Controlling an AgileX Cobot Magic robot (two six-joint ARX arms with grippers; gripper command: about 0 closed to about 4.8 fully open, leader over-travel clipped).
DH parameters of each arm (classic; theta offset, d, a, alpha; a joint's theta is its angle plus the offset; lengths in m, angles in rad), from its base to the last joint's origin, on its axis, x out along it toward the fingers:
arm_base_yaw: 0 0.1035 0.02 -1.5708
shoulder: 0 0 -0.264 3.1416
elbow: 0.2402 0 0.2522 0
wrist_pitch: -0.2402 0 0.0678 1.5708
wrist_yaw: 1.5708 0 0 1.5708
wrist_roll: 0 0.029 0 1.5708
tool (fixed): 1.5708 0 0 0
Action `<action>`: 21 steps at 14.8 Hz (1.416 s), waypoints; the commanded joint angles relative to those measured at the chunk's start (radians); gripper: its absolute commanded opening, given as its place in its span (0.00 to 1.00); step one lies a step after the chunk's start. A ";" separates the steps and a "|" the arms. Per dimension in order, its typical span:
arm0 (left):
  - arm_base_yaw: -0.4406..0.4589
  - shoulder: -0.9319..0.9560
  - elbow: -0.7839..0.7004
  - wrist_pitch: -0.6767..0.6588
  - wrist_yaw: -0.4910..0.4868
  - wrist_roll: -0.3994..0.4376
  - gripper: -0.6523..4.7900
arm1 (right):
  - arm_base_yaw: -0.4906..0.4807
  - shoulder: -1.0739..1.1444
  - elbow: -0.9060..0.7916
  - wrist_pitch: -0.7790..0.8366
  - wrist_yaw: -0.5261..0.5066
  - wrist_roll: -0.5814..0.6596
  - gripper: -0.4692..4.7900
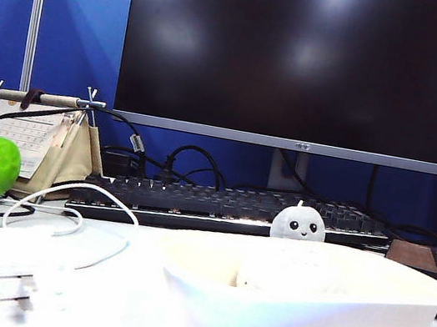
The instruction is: Place the tilting octopus upright.
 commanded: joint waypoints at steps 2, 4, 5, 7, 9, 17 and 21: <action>-0.021 -0.018 0.001 0.003 0.004 -0.003 0.21 | 0.002 -0.001 -0.002 0.013 -0.001 0.002 0.08; -0.045 -0.021 0.001 -0.001 0.004 -0.003 0.21 | 0.004 -0.002 -0.002 0.013 -0.001 0.001 0.08; -0.045 -0.035 0.000 -0.009 0.000 0.006 0.21 | 0.004 -0.002 -0.002 0.013 -0.001 0.001 0.08; -0.044 -0.064 -0.011 -0.024 -0.002 0.090 0.21 | 0.004 -0.002 -0.002 0.012 -0.001 0.001 0.08; -0.044 -0.081 -0.043 -0.040 -0.002 0.103 0.21 | 0.004 -0.002 -0.002 0.012 -0.001 0.001 0.08; -0.043 -0.083 -0.113 -0.079 -0.006 0.144 0.21 | 0.004 -0.003 -0.002 0.009 -0.001 0.001 0.08; -0.043 -0.083 -0.113 -0.079 -0.031 0.162 0.21 | 0.004 -0.003 -0.002 0.009 -0.001 0.001 0.08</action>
